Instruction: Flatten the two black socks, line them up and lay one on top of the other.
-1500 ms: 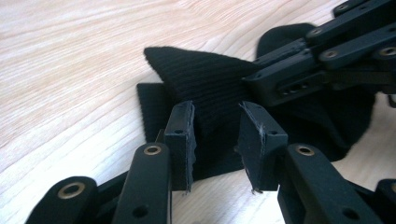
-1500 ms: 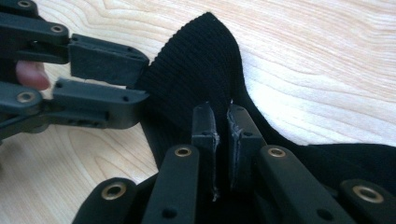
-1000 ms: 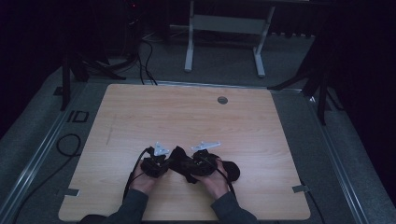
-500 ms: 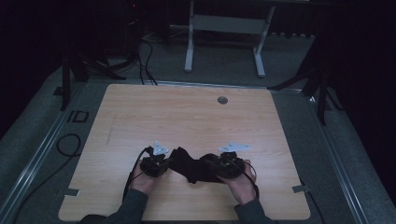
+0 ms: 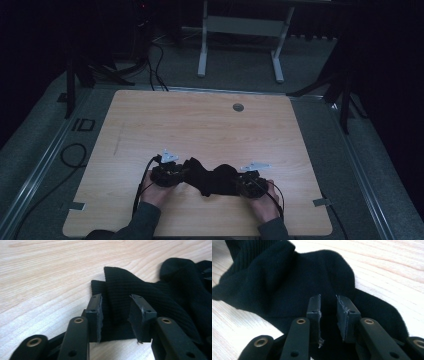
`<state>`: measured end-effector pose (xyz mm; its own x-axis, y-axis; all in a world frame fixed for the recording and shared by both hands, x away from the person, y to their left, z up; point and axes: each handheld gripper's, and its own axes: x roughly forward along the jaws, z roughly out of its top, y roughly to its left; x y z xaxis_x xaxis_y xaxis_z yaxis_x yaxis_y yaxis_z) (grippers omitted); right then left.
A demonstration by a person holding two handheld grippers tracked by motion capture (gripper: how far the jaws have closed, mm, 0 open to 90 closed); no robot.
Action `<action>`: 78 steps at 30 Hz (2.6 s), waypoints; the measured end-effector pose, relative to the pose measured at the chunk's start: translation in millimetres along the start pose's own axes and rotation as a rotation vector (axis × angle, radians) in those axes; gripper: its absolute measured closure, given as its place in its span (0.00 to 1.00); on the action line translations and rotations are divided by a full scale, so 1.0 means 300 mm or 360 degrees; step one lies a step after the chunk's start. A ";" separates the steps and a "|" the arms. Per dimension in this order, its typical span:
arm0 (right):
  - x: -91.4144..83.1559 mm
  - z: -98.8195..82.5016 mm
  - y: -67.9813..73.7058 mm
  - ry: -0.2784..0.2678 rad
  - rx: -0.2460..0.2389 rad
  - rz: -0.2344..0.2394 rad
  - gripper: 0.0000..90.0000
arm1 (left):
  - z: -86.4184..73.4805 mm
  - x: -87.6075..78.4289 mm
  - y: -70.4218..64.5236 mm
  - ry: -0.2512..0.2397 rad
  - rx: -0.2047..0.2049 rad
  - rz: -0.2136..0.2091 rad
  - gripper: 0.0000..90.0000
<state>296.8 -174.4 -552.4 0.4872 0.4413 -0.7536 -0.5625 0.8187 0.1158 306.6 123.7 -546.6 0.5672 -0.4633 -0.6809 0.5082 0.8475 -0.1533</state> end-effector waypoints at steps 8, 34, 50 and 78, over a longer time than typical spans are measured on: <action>0.000 -0.001 0.000 0.0003 -0.0017 -0.0004 0.82 | -0.002 0.030 -0.044 0.0064 0.0107 0.0058 0.74; 0.000 -0.005 -0.002 -0.0006 -0.0009 -0.0008 0.84 | 0.000 -0.019 0.011 0.0227 0.0108 0.0033 0.93; 0.000 -0.005 -0.002 -0.0005 0.0000 -0.0016 0.85 | 0.006 -0.051 0.022 0.0204 0.0071 0.0024 0.73; 0.013 0.055 -0.044 -0.0074 -0.0051 -0.0069 0.79 | -0.019 0.026 -0.080 0.0146 0.0364 0.0144 0.98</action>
<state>317.1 -177.2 -546.2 0.5418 0.4227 -0.7265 -0.5608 0.8256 0.0622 295.1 101.3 -552.3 0.5612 -0.3537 -0.7482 0.5971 0.7991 0.0701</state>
